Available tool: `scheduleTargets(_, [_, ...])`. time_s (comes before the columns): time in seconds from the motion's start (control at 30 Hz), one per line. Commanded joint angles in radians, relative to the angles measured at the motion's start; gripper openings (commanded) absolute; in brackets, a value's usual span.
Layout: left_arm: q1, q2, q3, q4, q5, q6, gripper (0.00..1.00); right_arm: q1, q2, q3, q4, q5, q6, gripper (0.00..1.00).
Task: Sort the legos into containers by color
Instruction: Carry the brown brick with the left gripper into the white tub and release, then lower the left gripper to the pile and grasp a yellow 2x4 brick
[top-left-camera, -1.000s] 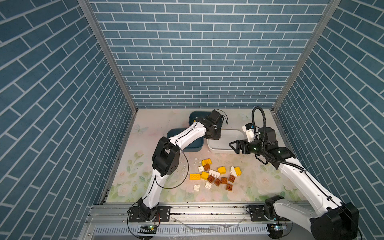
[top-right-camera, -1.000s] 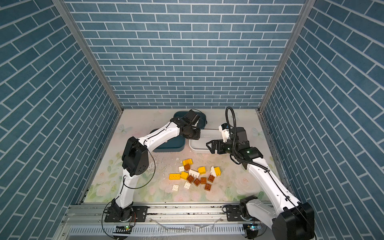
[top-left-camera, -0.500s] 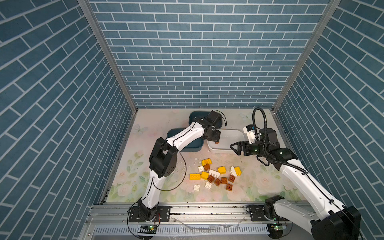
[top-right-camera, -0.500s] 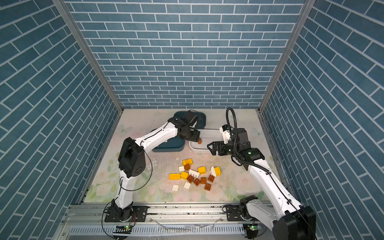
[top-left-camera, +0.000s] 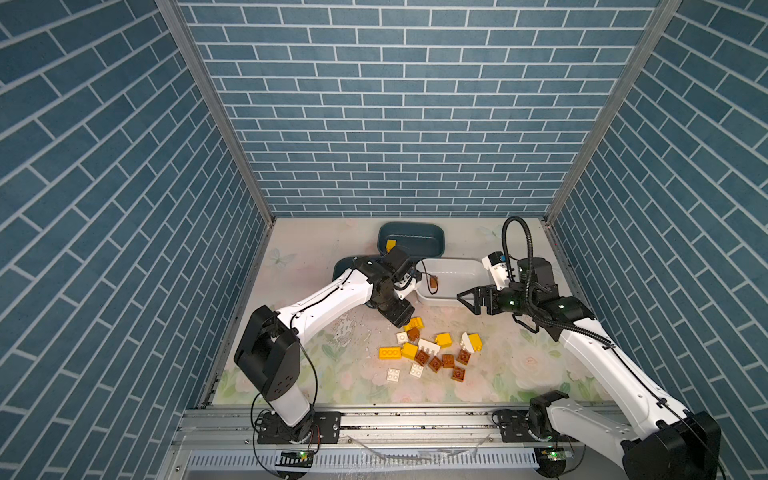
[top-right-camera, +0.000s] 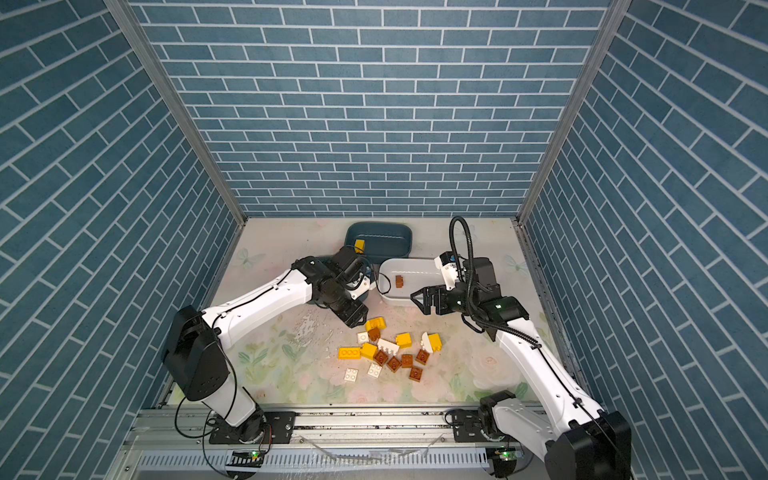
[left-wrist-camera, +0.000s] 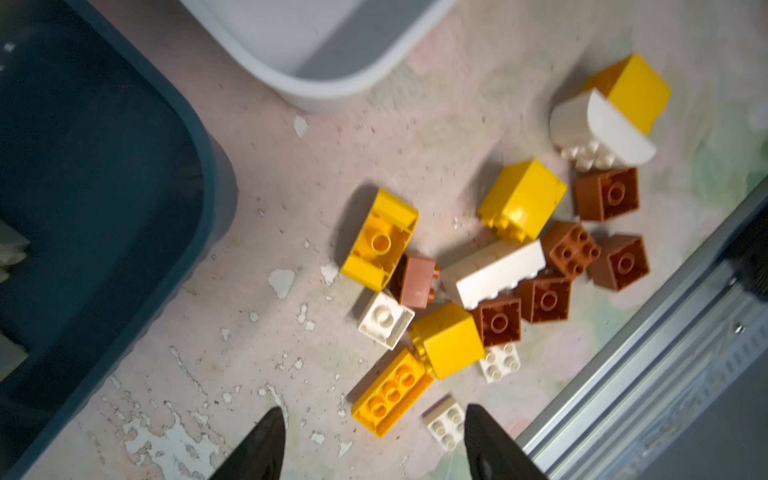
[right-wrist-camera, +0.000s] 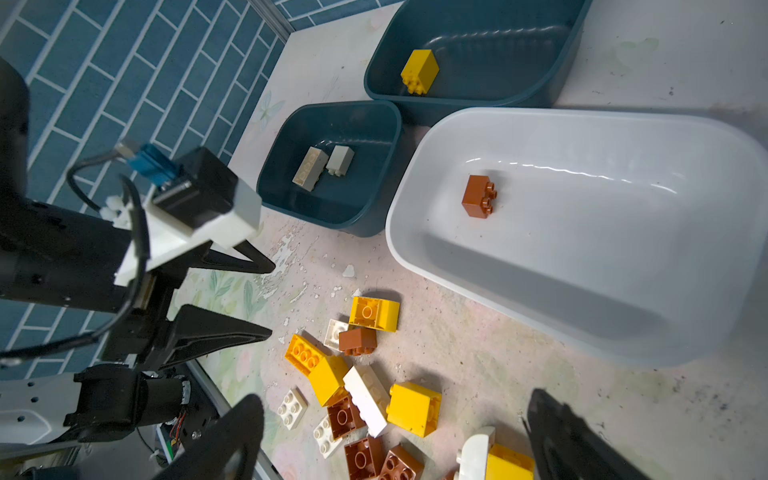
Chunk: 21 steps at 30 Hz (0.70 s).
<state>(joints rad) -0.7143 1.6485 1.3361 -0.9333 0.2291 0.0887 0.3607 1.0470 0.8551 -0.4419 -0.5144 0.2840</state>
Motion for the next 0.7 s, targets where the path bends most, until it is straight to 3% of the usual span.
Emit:
scheduleTargets(0.0, [-0.006, -0.041, -0.080, -0.024, 0.004, 0.199, 0.69, 0.001, -0.002, -0.024, -0.014, -0.066, -0.038, 0.99])
scheduleTargets(0.27, [-0.053, -0.056, -0.251, 0.122, -0.006, 0.322, 0.67, 0.003, -0.013, -0.051, -0.045, -0.057, -0.052, 0.99])
scheduleTargets(0.67, [-0.115, 0.063, -0.293, 0.200, -0.110, 0.361, 0.65, 0.002, -0.031, -0.076, -0.070, -0.044, -0.058, 0.99])
